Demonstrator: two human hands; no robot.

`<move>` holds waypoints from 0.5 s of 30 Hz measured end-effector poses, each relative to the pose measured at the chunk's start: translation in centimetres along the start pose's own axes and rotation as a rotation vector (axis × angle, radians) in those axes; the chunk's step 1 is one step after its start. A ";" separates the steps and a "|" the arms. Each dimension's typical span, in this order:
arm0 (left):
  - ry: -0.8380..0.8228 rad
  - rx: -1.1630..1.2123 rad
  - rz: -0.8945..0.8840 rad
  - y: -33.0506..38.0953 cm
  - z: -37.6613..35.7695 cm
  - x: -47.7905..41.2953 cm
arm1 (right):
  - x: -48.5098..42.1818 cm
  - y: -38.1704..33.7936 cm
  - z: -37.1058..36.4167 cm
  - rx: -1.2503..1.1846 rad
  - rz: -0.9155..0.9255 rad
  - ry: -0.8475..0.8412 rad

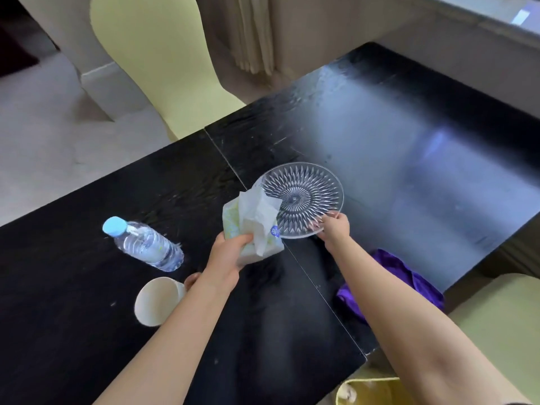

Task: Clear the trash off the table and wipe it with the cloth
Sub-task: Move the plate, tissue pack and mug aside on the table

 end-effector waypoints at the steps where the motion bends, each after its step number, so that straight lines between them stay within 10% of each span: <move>1: -0.001 0.020 0.008 -0.3 -0.1 0.0 | -0.1 -0.1 -0.5 0.002 -0.015 -0.026; 15: 0.024 0.120 0.069 -3.3 -1.2 -0.8 | 2.1 -3.6 -1.7 0.145 0.053 -0.134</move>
Point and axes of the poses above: each hand's wrist, its own x-axis away from the middle knuckle, its own z-axis out of the back of the hand, y = z × x, the point moved 8 cm from there along -x, towards the middle knuckle, and after that the axes turned 8 degrees about -x, right-handed, at the moved point
